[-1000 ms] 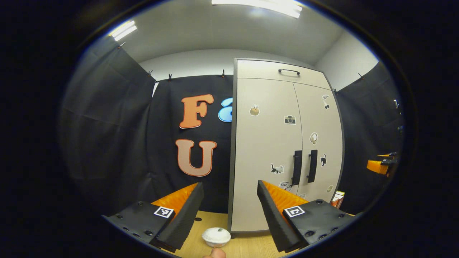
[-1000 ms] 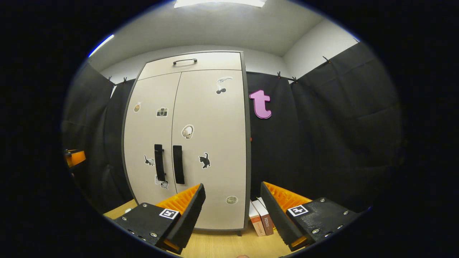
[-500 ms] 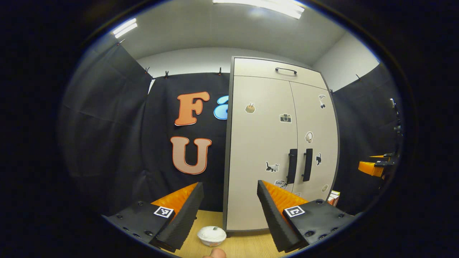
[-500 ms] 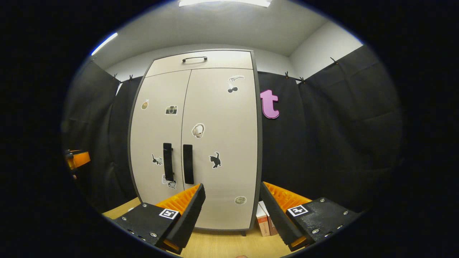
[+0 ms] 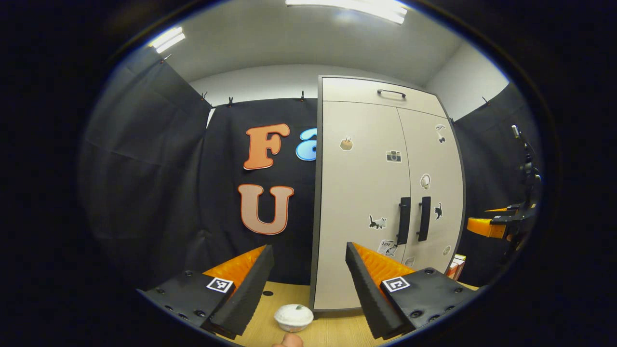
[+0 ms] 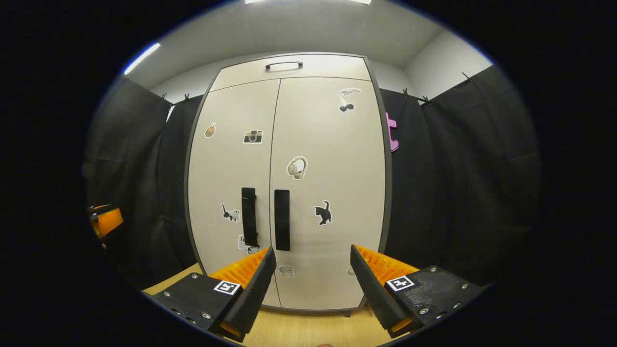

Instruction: Open the right door of the double-door shoe cabinet with the right hand, and open the left door with the left hand.

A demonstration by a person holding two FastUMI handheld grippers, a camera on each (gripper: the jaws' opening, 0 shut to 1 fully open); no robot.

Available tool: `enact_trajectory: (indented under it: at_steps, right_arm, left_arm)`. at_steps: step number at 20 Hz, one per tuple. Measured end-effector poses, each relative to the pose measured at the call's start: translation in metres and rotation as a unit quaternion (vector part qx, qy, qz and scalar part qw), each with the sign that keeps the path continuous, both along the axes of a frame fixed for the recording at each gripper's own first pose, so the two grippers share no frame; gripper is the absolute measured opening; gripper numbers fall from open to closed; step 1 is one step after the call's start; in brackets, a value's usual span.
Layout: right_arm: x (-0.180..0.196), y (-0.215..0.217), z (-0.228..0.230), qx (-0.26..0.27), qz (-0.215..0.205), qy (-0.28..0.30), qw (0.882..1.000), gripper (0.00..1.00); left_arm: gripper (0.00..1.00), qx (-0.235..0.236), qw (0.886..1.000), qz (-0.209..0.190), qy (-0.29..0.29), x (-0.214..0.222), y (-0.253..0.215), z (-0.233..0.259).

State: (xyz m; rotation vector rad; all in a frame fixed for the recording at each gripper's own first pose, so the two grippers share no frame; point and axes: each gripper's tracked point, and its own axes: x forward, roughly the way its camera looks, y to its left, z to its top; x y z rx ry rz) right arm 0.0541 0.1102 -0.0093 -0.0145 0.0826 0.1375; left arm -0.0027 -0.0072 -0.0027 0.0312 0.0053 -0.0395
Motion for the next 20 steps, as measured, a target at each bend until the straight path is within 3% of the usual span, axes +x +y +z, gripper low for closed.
enact_trajectory:
  at_steps: [8,13,17,20]
  right_arm:
    - [0.066,0.051,-0.018,0.017,0.023,0.015,0.999,0.94]
    - [0.113,0.059,-0.027,0.003,0.0,0.013,1.0,0.94]
    - [0.135,0.065,-0.028,0.023,-0.003,0.016,1.0,0.94]
    - [0.144,0.063,-0.029,0.021,-0.012,0.012,1.0,0.88]
  left_arm:
    - [0.96,0.003,1.0,0.024,-0.003,0.0,0.022,-0.007]
    - [0.96,0.005,0.999,0.035,0.009,0.004,0.033,-0.025]
    - [0.96,0.017,0.999,0.039,0.016,0.008,0.038,-0.034]
    - [0.96,0.021,0.999,0.04,0.016,0.009,0.039,-0.038]
